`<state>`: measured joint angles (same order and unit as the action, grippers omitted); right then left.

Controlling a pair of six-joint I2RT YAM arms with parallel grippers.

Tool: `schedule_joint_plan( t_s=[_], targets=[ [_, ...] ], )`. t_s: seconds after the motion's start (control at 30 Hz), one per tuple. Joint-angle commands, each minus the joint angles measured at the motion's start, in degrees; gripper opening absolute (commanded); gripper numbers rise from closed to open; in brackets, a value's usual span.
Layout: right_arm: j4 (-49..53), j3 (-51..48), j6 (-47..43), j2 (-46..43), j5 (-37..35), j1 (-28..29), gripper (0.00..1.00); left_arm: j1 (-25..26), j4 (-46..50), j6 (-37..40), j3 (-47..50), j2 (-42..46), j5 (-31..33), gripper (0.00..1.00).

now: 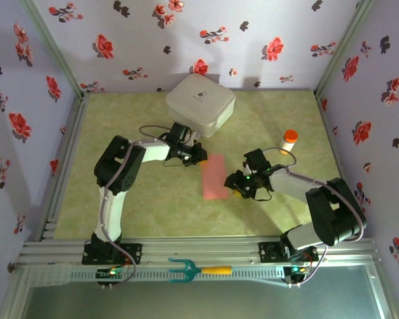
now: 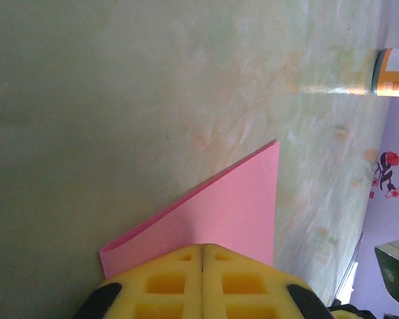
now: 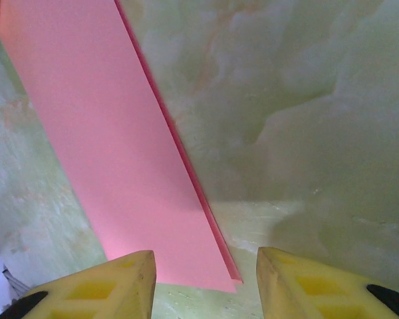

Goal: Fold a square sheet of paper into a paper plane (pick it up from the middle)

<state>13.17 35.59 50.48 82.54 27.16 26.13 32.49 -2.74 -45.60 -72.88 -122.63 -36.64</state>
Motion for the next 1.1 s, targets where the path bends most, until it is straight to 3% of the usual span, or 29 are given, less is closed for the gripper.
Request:
schedule_joint_plan(
  t_s=[0.0,0.27,0.43,0.73,1.07],
  targets=[
    [-2.4,-0.6,2.1,0.7,3.2,-0.2,0.45,-0.3,3.0,0.1,2.6,-1.0,1.6,0.07],
    [-5.2,-1.1,2.9,3.1,4.6,0.4,0.43,-0.3,3.4,0.1,2.1,-1.1,1.6,0.07],
    [-1.8,-1.1,2.1,0.3,2.1,0.5,0.43,-0.3,3.8,-0.2,2.3,-0.9,2.0,0.05],
    [1.2,-2.9,2.7,-3.8,3.6,0.5,0.43,-0.4,2.2,-2.5,5.0,0.6,3.1,0.03],
    [-3.6,-4.4,4.4,-0.7,6.7,0.8,0.41,-0.5,-1.3,-4.7,7.9,2.7,3.7,0.02]
  ],
)
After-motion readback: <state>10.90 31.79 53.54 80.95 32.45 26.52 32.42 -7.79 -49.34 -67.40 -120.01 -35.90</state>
